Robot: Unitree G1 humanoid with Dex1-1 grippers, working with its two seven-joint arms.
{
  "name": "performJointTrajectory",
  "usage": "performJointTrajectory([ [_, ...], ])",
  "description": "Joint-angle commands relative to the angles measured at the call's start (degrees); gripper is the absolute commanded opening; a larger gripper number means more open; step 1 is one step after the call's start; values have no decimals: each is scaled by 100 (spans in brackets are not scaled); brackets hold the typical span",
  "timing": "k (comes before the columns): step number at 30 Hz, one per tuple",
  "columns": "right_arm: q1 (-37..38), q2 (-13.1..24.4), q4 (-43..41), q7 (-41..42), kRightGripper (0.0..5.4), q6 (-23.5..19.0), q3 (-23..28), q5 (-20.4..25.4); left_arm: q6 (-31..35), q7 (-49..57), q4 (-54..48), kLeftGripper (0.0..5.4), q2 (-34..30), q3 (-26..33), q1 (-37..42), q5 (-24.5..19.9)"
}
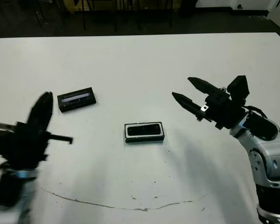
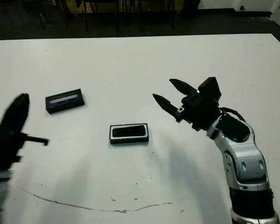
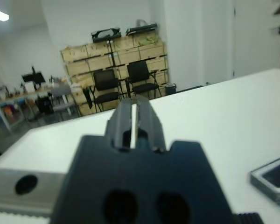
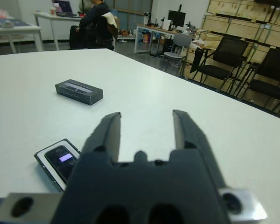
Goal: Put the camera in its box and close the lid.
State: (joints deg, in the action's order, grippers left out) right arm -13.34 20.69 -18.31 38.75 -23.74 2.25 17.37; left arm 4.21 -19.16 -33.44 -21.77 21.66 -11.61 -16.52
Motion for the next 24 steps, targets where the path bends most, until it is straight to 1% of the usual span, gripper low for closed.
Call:
performJointTrajectory([
  [1, -88, 164, 145, 43, 157, -158, -50, 98, -74, -141, 744, 0, -777, 267, 989, 212],
  [3, -168, 177, 193, -11, 120, -156, -88, 93, 328, -40, 1054, 0, -1203, 290, 1636, 329],
  [5, -278, 205, 142, -123, 80, -261, -138, 67, 774, -167, 1452, 0, -1666, 222, 2375, 278],
  [7, -371, 212, 198, -114, 42, -219, -158, 100, 1003, -430, 1947, 0, -2046, 52, 3016, 267],
  [9, -442, 229, 272, -96, 4, -170, -170, 109, 1122, -618, 2414, 0, -2268, -207, 3534, 377],
  [12, -542, 258, 372, -55, 1, -99, -186, 108, 1391, -878, 3073, 0, -2523, -645, 4135, 592],
  [14, -598, 266, 439, -36, 1, -43, -191, 106, 1501, -906, 3655, 0, -2652, -992, 4501, 950],
  [16, -627, 278, 478, -43, 1, 4, -195, 83, 1399, -760, 4254, 0, -2617, -1293, 4800, 1346],
  [19, -662, 295, 489, -101, 1, -5, -220, 36, 987, -598, 5409, 0, -2423, -1766, 5254, 1893],
  [22, -669, 300, 498, -112, 1, 5, -241, 35, 811, -733, 6166, 0, -2335, -2214, 5575, 2286],
  [24, -642, 291, 522, -80, 1, 70, -240, 64, 842, -1086, 6573, 0, -2332, -2522, 5787, 2461],
])
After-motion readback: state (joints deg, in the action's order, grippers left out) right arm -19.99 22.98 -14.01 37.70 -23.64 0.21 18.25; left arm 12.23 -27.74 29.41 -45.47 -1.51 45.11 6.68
